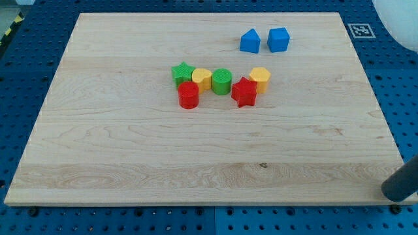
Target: Move the yellow hexagon to the top of the yellow heart
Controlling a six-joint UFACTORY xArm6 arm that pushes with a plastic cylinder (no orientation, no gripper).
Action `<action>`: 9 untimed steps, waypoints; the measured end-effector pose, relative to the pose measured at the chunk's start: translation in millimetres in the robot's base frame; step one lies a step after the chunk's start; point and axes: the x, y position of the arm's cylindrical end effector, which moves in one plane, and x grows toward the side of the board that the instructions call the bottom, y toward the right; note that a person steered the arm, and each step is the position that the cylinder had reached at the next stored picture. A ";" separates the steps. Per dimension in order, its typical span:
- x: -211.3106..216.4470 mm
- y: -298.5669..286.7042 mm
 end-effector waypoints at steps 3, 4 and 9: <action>-35.2 -21.0; -64.7 -43.8; -197.5 -128.9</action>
